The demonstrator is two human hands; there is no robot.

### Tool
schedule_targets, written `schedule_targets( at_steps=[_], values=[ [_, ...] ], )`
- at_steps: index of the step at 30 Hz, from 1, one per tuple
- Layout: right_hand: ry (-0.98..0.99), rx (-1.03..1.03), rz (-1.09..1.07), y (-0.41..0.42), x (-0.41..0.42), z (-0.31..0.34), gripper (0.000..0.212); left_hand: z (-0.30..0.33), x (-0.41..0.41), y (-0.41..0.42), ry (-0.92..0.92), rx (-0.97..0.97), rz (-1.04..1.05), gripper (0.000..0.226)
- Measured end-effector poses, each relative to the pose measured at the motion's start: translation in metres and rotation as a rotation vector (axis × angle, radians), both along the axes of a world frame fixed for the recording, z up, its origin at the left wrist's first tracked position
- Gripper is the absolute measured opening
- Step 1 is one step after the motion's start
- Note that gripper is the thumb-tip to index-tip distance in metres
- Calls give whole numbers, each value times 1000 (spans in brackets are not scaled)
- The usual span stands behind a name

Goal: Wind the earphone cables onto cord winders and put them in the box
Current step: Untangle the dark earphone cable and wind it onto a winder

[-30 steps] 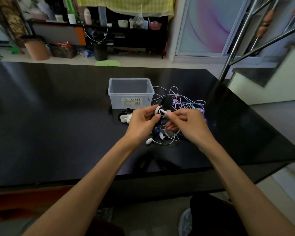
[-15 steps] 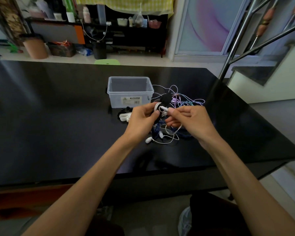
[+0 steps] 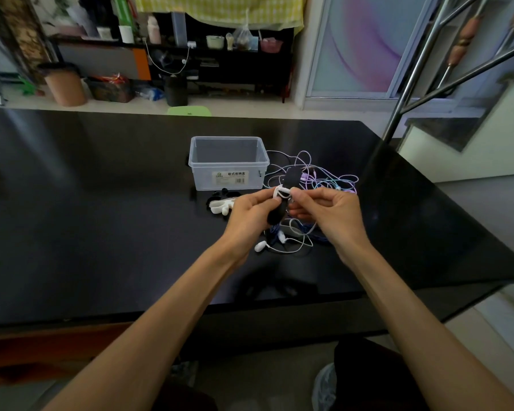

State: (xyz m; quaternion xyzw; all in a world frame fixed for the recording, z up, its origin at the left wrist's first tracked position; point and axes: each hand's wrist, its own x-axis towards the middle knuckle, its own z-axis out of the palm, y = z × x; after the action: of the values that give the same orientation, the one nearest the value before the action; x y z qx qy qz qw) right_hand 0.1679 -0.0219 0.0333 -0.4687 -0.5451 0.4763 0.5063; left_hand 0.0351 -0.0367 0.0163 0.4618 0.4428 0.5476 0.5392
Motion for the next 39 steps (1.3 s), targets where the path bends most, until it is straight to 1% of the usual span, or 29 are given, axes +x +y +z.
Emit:
schedule_targets(
  at_steps=[3,8,12,16,19,21,23,24,25,27,29,31,33,34,37,39],
  values=[
    [-46,49,-2,0,0,1,12,0,2,1,-41,-24,40,20],
    [-92,70,20,-2,-2,-1,13,-5,6,1,-7,-5,143,28],
    [-90,54,21,1,-4,-5,16,-7,10,0,-32,-12,185,29],
    [-50,18,20,0,-4,-6,14,-8,13,0,-74,-20,202,28],
    [20,-36,-22,0,-3,-3,12,-7,14,0,-90,-1,198,27],
    [22,-67,-26,0,0,-4,20,-5,13,-1,-79,29,187,24],
    [-12,-72,47,-1,2,-4,29,-4,12,-3,-67,61,168,20],
    [-15,-65,87,-2,2,-4,28,-4,11,-4,-62,72,161,18],
    [-10,-54,111,-3,1,-4,22,-3,11,-5,-60,80,158,16],
    [0,-36,104,-4,-1,-3,14,-3,12,-6,-64,87,159,15],
    [3,-34,86,-4,-2,-4,16,-4,12,-6,-58,89,163,15],
    [15,-54,75,-4,-1,-6,25,-5,11,-5,-47,87,166,17],
    [27,-70,59,-6,-1,-7,29,-6,10,-4,-42,83,161,20],
    [36,-69,52,-6,-1,-7,27,-6,10,-5,-46,81,157,20],
    [80,-54,65,-6,-1,-5,12,-4,11,-5,-73,78,159,20],
    [118,-51,74,-6,-2,-4,15,-2,10,-5,-88,73,159,17]
  ],
)
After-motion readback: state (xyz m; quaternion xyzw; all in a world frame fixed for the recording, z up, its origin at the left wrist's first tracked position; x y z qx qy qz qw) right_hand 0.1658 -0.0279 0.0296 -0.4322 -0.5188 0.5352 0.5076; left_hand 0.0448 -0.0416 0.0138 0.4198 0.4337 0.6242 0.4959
